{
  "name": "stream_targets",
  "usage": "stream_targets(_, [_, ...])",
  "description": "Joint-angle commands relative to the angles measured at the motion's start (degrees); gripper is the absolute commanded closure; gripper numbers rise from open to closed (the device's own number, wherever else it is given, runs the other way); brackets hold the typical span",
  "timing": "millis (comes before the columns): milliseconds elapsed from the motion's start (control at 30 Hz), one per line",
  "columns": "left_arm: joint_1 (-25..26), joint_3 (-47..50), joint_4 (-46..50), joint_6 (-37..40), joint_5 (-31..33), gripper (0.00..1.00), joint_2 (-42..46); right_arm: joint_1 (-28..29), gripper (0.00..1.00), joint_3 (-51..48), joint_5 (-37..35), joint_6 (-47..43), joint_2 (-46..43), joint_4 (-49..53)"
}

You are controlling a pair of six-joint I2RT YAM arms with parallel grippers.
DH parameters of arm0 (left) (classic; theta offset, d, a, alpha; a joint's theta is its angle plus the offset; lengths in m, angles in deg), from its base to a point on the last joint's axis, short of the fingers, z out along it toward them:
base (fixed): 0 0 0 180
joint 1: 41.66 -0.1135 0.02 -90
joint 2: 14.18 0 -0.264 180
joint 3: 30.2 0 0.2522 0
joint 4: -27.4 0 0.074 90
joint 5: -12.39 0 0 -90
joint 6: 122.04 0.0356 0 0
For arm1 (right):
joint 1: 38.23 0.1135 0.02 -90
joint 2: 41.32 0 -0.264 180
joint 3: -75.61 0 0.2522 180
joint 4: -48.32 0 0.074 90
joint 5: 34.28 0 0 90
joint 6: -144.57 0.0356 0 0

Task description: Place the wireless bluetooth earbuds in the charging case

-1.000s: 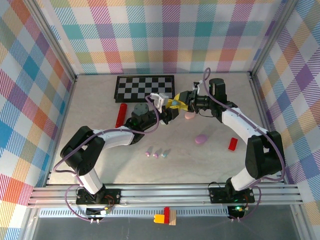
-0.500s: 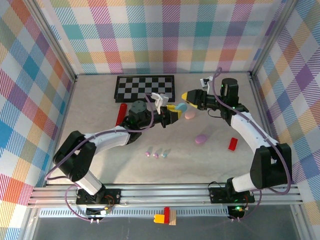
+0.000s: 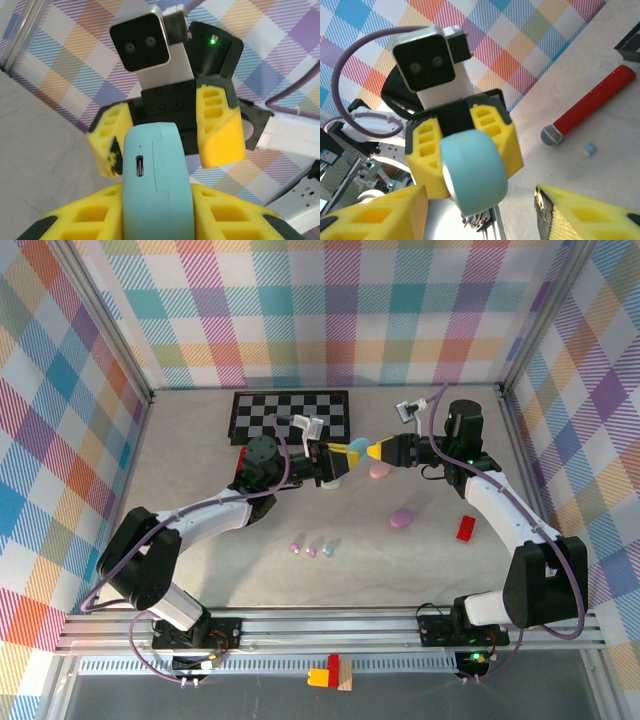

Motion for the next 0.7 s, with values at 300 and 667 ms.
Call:
stream_targets(300, [-0.5,-2.8,-12.2,-9.4,-5.9,0.7,-4.4,1.9,0.6,0.7,-0.4,2.3,-0.1,-5.2])
stream_targets(667, [-0.6,-1.8,-11.4,-8.7,-7.8,0.7,-3.9,1.9,0.62,1.6,-3.6,5.1,0.5,-6.6])
